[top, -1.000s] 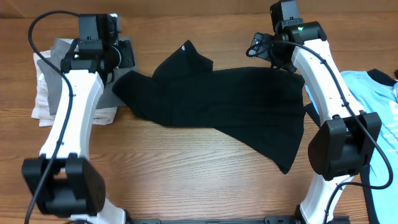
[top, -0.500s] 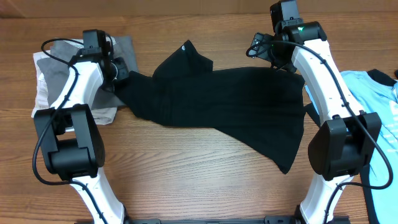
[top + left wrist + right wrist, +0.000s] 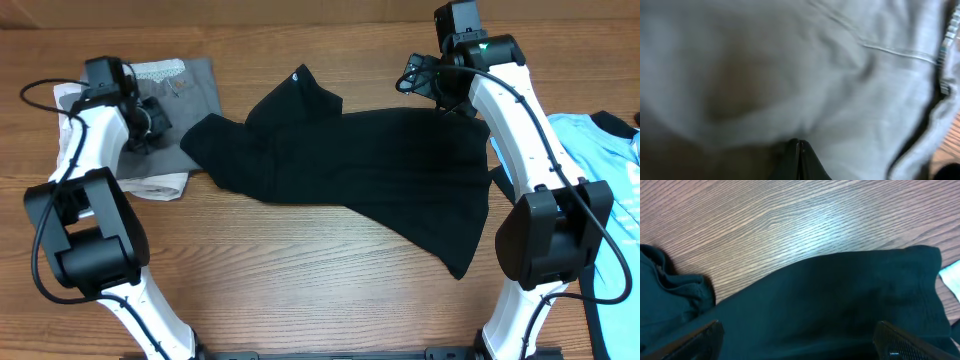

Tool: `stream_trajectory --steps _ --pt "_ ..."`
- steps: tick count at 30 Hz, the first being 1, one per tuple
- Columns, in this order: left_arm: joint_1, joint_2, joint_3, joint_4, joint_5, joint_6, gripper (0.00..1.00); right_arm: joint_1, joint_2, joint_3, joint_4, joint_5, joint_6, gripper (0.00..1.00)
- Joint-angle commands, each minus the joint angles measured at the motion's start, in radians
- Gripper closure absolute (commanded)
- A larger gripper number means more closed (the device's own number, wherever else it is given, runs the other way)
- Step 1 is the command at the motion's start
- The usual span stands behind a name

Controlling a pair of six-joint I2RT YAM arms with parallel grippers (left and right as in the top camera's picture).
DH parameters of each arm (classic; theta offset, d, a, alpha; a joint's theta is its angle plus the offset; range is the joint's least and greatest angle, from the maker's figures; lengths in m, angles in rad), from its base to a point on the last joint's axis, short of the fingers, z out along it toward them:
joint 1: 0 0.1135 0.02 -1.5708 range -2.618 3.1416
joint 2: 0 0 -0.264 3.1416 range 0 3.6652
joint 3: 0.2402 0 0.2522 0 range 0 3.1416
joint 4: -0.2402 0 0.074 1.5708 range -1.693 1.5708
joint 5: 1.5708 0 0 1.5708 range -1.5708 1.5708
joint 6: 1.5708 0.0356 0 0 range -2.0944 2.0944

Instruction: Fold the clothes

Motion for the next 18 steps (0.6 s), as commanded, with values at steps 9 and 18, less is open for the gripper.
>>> stream_trajectory --steps 9,18 --pt "0.048 0.018 -0.030 -0.013 -0.146 0.035 0.96 0.001 0.008 0.008 0.001 -0.010 -0.003 0.00" --pt "0.099 0.018 -0.083 0.077 -0.216 0.028 0.96 0.001 0.008 0.008 0.001 -0.032 -0.003 0.00"
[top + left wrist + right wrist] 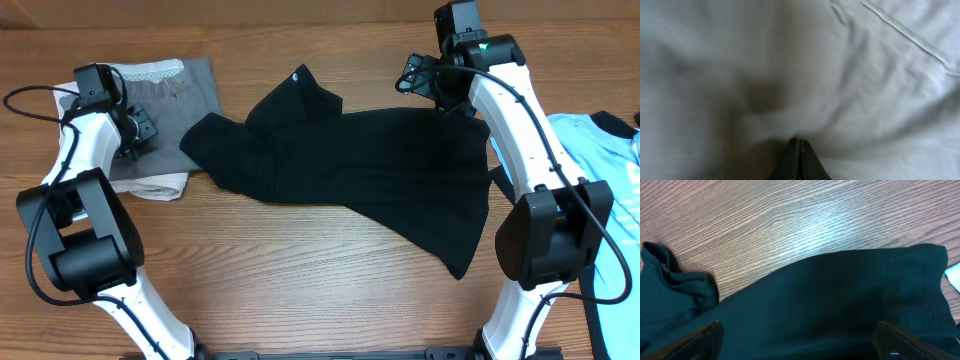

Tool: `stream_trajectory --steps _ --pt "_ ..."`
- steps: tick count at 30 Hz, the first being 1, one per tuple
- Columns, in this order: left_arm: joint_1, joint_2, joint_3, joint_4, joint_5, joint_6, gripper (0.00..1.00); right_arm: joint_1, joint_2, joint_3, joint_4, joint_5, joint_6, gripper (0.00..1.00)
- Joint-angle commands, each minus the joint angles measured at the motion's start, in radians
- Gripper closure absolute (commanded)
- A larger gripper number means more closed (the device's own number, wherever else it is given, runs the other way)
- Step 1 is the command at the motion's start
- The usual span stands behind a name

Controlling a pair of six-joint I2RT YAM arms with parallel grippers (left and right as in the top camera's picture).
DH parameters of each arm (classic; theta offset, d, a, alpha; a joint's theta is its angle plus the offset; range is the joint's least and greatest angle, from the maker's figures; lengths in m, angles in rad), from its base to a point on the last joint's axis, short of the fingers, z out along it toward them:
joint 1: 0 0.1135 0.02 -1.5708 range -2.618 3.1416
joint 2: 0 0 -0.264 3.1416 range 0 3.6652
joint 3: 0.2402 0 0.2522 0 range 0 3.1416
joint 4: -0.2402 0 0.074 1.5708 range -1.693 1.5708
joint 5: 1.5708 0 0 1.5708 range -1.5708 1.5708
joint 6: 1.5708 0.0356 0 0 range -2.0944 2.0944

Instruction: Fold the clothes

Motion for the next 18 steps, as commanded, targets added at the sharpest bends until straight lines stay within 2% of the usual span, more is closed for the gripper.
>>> stream_trajectory --steps 1,4,14,18 --pt "0.063 0.019 -0.044 0.020 -0.084 0.020 0.96 0.001 0.008 0.008 0.001 -0.021 -0.003 0.00" --pt "0.096 0.019 -0.047 0.033 -0.084 0.037 0.96 0.001 0.008 0.008 0.001 -0.020 -0.004 0.00" --pt "0.198 0.019 -0.047 0.126 -0.085 0.232 0.96 0.001 0.008 0.008 0.001 -0.020 -0.004 0.00" --pt "0.214 0.019 -0.047 0.169 -0.102 0.251 0.96 0.001 0.008 0.008 0.001 -0.020 -0.004 0.00"
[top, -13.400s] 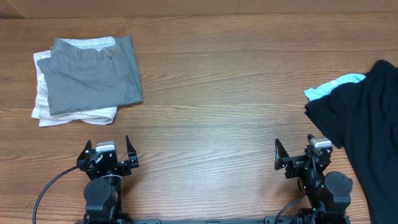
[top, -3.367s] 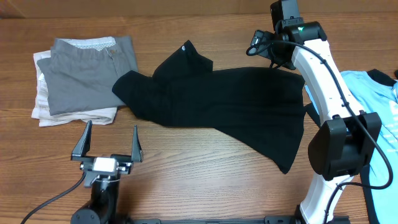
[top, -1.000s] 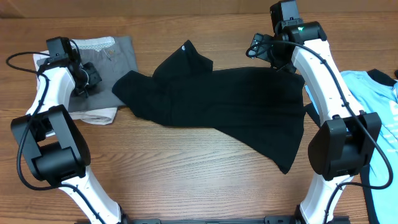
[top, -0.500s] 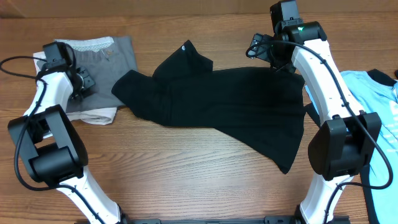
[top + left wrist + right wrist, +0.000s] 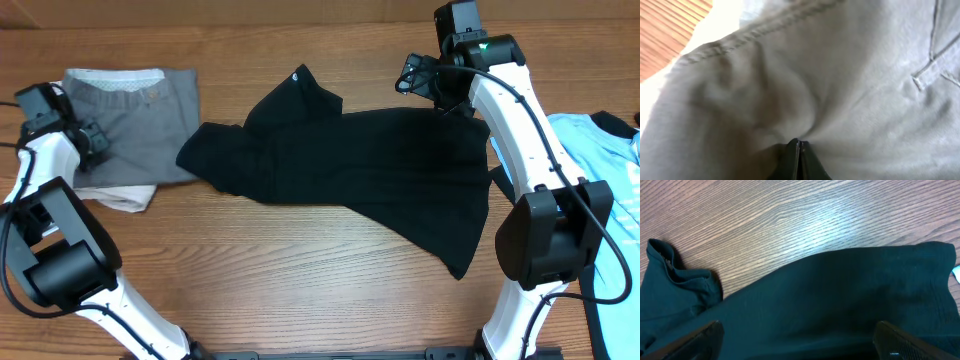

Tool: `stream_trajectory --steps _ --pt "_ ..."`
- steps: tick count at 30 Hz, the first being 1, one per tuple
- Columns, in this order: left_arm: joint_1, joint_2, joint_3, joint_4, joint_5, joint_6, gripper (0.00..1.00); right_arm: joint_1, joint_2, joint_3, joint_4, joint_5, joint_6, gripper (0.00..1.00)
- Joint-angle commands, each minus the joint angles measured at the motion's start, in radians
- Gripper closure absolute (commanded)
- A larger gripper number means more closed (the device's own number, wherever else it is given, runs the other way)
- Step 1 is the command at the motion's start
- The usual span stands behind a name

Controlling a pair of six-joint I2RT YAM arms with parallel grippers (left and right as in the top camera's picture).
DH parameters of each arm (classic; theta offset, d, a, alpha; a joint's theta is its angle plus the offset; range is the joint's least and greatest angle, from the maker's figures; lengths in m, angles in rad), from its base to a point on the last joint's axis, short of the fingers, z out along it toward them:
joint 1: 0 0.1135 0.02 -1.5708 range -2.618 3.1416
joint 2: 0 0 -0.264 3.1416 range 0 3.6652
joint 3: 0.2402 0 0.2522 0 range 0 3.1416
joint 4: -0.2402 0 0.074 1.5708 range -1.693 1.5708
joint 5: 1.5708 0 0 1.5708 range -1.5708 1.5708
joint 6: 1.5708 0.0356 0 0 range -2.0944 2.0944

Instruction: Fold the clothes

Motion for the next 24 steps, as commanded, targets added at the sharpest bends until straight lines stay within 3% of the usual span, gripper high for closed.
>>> stream_trajectory --steps 1,9,24 --pt "0.027 0.018 -0.018 0.027 -0.091 0.052 0.96 0.001 0.008 0.008 0.000 -0.001 -0.003 0.00" --pt "0.078 0.018 -0.018 0.063 -0.167 -0.007 0.96 0.001 0.008 0.008 -0.024 -0.001 -0.003 0.00" --pt "0.130 0.018 0.061 0.028 -0.209 0.011 0.93 0.001 0.008 0.008 -0.036 -0.001 -0.003 0.00"
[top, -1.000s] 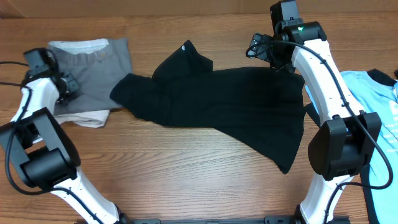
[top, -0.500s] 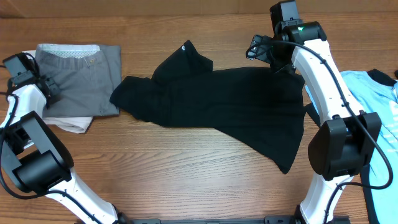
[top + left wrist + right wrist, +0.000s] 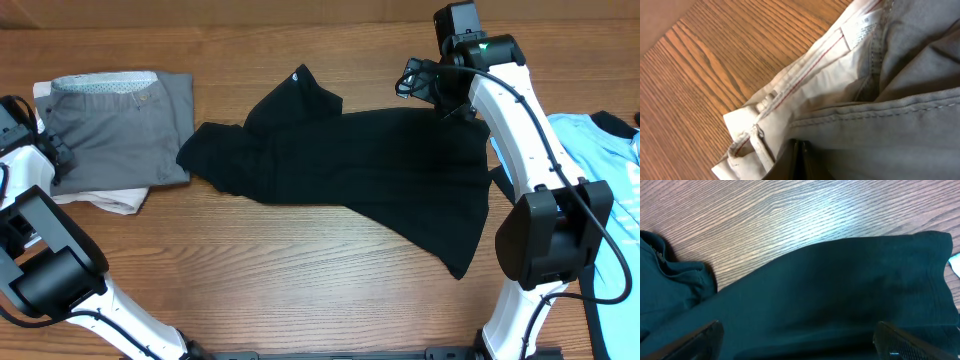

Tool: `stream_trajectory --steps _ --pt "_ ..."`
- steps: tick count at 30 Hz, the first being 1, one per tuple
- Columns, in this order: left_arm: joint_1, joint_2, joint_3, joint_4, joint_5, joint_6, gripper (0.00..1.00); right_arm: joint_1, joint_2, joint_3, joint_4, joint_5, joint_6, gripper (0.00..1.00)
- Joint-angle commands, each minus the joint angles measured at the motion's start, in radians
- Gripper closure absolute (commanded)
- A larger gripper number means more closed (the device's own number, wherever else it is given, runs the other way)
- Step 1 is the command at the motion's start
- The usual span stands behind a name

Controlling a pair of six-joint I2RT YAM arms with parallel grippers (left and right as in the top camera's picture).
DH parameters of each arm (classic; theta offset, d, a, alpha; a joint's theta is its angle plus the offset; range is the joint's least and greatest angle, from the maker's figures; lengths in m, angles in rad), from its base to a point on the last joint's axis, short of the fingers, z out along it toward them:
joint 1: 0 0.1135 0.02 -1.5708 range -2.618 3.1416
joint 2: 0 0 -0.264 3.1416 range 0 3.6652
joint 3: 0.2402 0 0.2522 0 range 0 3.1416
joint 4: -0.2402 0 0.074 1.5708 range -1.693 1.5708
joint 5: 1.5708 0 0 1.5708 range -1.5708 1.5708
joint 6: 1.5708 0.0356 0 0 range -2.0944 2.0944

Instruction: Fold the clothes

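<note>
Folded grey shorts with a white lining lie at the table's far left. My left gripper is at their left edge. In the left wrist view the left gripper is shut on the grey fabric beside the white waistband. A crumpled black shirt is spread across the middle. My right gripper hovers over its far right corner. In the right wrist view the right gripper is open wide above the black shirt, holding nothing.
A light blue garment lies at the right edge, partly under the right arm. Bare wooden table runs along the front. The shorts reach close to the table's left edge.
My left gripper, still shut, has moved further left and the grey shorts have shifted left with it. Their white waistband and bare wood now show in the wrist view. The right gripper has barely moved.
The grey shorts first lay bunched against the black shirt's left sleeve, with my left gripper shut on them. At each later moment the gripper and shorts were further left. Now the shorts lie flat, apart from the shirt. My right gripper stayed open over the shirt.
</note>
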Motion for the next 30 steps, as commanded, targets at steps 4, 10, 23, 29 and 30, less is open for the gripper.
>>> stream_trajectory --steps 4,10,23,29,30 --pt "0.015 0.016 0.162 -0.122 -0.064 -0.046 0.96 0.001 0.008 0.008 0.003 0.001 -0.003 0.00" --pt "-0.026 0.006 0.397 -0.293 0.024 -0.067 0.96 0.001 0.008 0.008 0.004 0.001 -0.003 0.00" --pt "-0.182 0.077 0.401 -0.497 0.354 -0.086 0.96 0.001 0.008 0.008 0.026 -0.010 -0.003 0.00" --pt "-0.203 0.222 0.393 -0.520 0.354 -0.086 0.96 0.001 0.008 0.008 0.024 -0.010 -0.003 0.00" --pt "-0.203 0.243 0.393 -0.521 0.354 -0.086 0.96 0.001 0.008 0.008 0.024 -0.010 -0.003 0.00"
